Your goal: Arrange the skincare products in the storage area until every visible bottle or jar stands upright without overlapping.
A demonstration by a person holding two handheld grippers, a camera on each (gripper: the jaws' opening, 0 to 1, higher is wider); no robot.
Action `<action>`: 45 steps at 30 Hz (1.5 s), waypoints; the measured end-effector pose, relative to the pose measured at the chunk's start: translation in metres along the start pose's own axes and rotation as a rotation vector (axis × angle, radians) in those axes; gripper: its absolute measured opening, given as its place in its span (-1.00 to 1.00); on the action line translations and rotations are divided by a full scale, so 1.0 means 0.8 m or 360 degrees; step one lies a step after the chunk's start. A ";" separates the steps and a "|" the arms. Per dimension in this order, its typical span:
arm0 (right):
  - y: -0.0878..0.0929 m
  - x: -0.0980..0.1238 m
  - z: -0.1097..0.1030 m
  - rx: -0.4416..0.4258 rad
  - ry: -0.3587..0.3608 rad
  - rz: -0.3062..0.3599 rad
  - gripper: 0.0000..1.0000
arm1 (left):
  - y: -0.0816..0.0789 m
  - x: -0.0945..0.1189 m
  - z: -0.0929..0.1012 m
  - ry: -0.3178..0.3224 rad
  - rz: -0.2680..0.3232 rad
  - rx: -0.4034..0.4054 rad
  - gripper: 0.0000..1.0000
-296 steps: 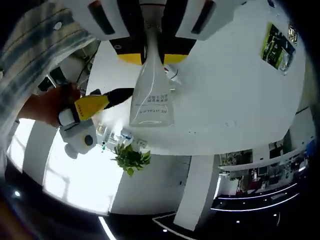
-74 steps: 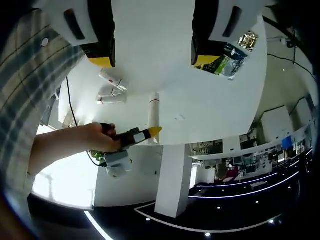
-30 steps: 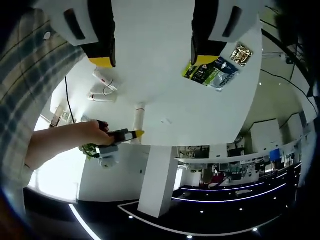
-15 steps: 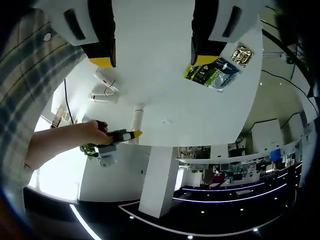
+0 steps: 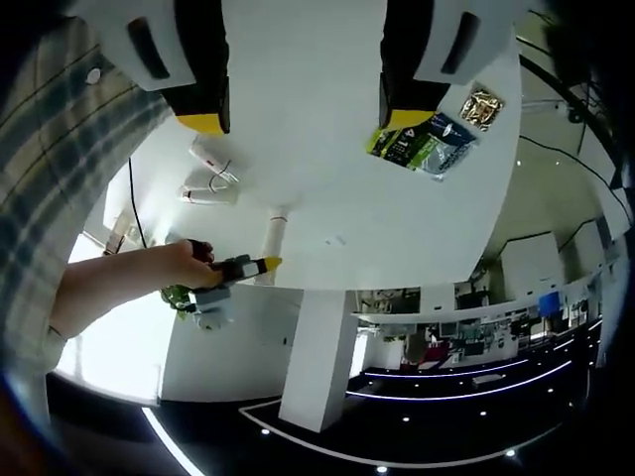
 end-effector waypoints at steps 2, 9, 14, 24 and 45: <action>0.005 0.005 0.000 -0.0006 -0.0036 -0.0009 -0.15 | 0.000 -0.002 0.003 0.0011 -0.0004 -0.0011 0.25; 0.040 0.027 0.001 -0.0042 -0.0280 -0.0087 0.11 | 0.001 -0.008 0.011 0.0056 -0.0010 -0.0035 0.26; 0.074 0.053 0.018 -0.0183 -0.0365 -0.0202 0.13 | 0.001 -0.015 0.017 0.0090 -0.0015 -0.0049 0.27; 0.141 0.114 0.096 -0.0180 -0.0303 -0.0345 0.39 | -0.001 -0.022 0.036 0.0173 -0.0015 -0.0099 0.28; 0.224 0.157 0.151 0.0764 -0.0517 -0.0936 -0.16 | 0.009 -0.019 0.043 0.0148 -0.0063 -0.0144 0.27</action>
Point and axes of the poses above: the point that each gripper's makers call its tool centre point, and the gripper's own axes: x roughly backward along the fingers, z roughly to its right, y roughly out of its underside, the point moved 5 cm from there along x, roughly backward along the fingers, and after that the axes turned 5 degrees about x, right-handed, at the moved point
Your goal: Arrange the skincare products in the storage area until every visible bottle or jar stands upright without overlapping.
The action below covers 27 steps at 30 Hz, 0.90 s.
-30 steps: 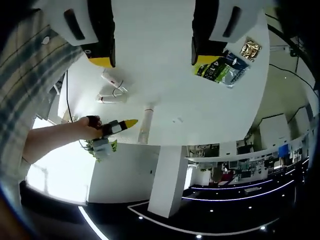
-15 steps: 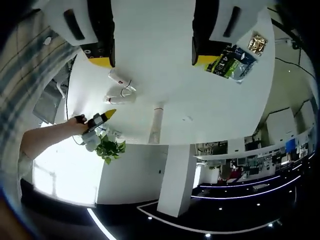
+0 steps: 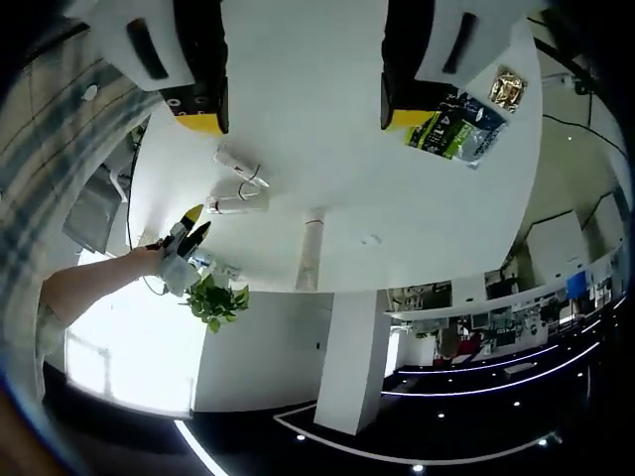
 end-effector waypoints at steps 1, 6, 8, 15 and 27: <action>0.000 -0.002 0.000 0.0011 -0.0009 -0.0010 -0.16 | 0.001 0.000 0.001 -0.0003 -0.0003 0.0000 0.27; -0.002 -0.011 0.003 0.0121 -0.0035 -0.0069 -0.17 | 0.001 0.004 0.006 -0.0027 -0.0001 0.0010 0.27; -0.004 -0.015 0.003 0.0133 -0.0057 -0.0076 -0.17 | 0.002 0.005 0.006 -0.0035 -0.0005 0.0016 0.27; -0.009 -0.029 0.003 0.0219 -0.0110 -0.0118 -0.21 | 0.008 0.007 0.006 -0.0062 -0.0034 0.0029 0.26; -0.005 -0.049 0.006 0.0283 -0.0179 -0.0173 -0.27 | 0.010 0.008 0.007 -0.0099 -0.0056 0.0061 0.27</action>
Point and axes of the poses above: the point that each gripper's makers call its tool centre point, and the gripper's own axes: x roughly backward along the fingers, z roughly to its right, y roughly out of its underside, the point moved 5 cm from there along x, roughly backward along the fingers, and after that the axes turned 5 degrees about x, right-handed, at the moved point
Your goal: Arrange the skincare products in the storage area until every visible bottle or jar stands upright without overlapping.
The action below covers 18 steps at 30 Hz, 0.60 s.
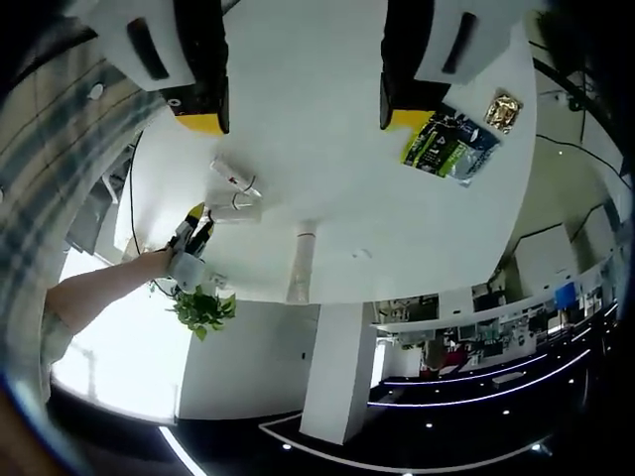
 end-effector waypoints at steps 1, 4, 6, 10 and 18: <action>0.000 -0.001 -0.001 0.0010 -0.0004 -0.0006 -0.29 | 0.001 0.000 0.000 -0.0004 -0.0003 0.0001 0.28; 0.001 -0.006 0.000 0.0112 0.0002 -0.0054 -0.30 | 0.004 -0.001 -0.001 -0.0001 -0.0012 0.0031 0.31; -0.002 -0.006 0.000 0.0104 -0.0019 -0.0048 -0.31 | 0.006 0.000 -0.001 0.0012 -0.0017 0.0035 0.24; -0.004 -0.007 0.001 0.0080 -0.0043 -0.0031 -0.35 | 0.008 0.001 -0.001 0.0015 -0.0017 0.0045 0.18; -0.002 -0.005 0.001 0.0075 -0.0052 -0.0008 -0.43 | 0.012 0.002 -0.005 0.0004 -0.0039 0.0007 0.02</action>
Point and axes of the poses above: the point that each gripper's makers call its tool centre point, and the gripper's own axes: x roughly backward along the fingers, z roughly to its right, y roughly out of its underside, the point moved 5 cm from there along x, roughly backward along the fingers, and after that the axes turned 5 degrees about x, right-handed, at the moved point
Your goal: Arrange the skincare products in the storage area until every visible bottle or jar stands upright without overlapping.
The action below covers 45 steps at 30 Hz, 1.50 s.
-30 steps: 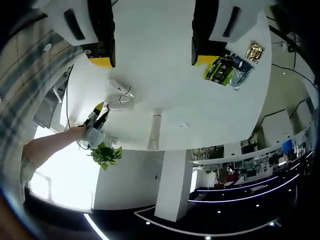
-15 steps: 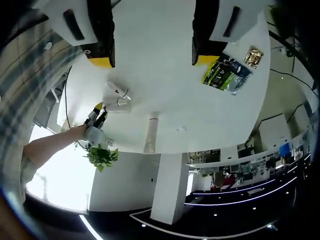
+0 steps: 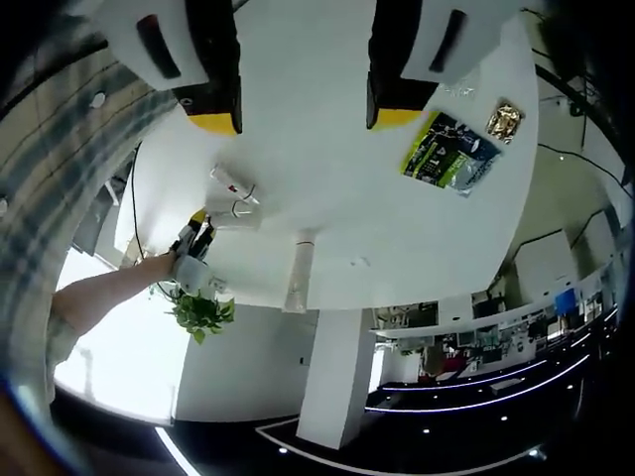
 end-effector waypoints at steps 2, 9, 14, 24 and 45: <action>-0.001 -0.001 -0.003 0.0012 0.0006 -0.0002 -0.48 | 0.001 0.001 -0.003 -0.0020 -0.0029 0.0010 -0.02; -0.004 0.000 -0.002 0.0022 0.0031 -0.0072 -0.50 | 0.004 0.004 0.000 -0.0002 -0.0032 -0.0031 -0.02; -0.006 0.008 0.003 0.0064 0.0049 -0.0093 -0.51 | 0.007 0.005 0.001 -0.0005 -0.0012 0.0006 -0.02; -0.046 0.029 0.015 0.0366 0.0135 -0.0165 -0.51 | 0.011 0.007 0.005 0.0013 0.0003 0.0002 -0.02; -0.164 0.077 -0.015 0.0901 0.0151 -0.0213 -0.52 | 0.018 0.013 -0.003 0.0022 0.0039 0.0013 -0.02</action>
Point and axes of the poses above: the point that each gripper's makers call its tool centre point, and the gripper's own axes: x roughly backward along the fingers, z roughly to its right, y roughly out of its underside, the point moved 5 cm from there along x, roughly backward along the fingers, and after that the axes turned 5 degrees about x, right-handed, at the moved point
